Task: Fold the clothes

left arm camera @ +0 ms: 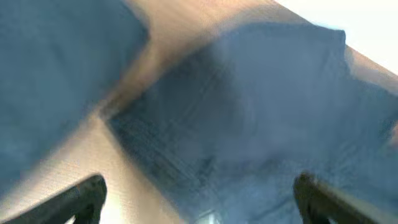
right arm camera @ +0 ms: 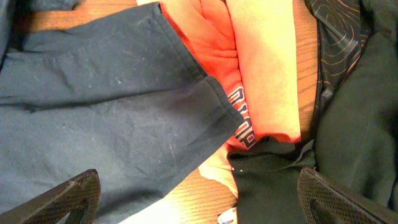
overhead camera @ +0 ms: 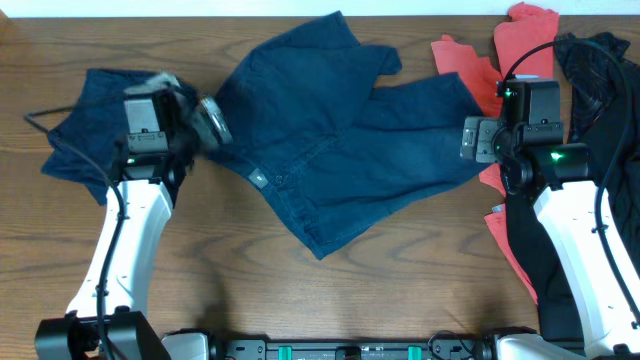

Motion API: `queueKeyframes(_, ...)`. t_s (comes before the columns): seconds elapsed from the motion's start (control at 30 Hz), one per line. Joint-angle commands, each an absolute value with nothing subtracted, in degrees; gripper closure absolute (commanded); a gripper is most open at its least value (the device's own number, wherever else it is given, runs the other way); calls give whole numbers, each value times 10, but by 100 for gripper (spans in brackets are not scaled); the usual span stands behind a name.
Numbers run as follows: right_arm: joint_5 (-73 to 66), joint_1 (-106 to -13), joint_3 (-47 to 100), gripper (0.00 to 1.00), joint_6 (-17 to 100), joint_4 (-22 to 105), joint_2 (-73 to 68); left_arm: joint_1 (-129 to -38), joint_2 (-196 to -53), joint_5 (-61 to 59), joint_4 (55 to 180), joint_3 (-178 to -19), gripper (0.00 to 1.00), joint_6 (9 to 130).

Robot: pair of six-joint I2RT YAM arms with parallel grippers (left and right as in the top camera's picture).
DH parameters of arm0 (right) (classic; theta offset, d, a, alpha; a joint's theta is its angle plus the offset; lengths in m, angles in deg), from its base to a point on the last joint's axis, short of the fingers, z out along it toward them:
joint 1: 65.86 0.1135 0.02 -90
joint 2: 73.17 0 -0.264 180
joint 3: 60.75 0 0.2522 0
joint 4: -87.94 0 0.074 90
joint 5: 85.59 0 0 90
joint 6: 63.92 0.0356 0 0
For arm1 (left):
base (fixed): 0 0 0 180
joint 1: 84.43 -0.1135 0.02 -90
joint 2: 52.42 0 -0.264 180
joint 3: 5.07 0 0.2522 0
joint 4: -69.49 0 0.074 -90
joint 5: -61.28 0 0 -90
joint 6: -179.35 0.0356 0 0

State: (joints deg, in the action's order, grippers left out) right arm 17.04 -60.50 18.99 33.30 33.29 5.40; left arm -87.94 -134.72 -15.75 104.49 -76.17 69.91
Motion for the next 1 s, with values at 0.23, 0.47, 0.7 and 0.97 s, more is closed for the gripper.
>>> queueKeyframes(0.23,175,-610,195,1,355,311,51,-803,-1352,-8,1319,-725,1,700)
queueKeyframes(0.47,175,-610,195,1,355,311,51,-696,-1352,7,1262,-677,25,540)
queueKeyframes(0.7,175,-610,195,1,355,311,51,-583,-1352,6,1160,-638,23,335)
queueKeyframes(0.97,175,-610,195,1,355,309,51,-489,-1352,-76,1110,-612,23,115)
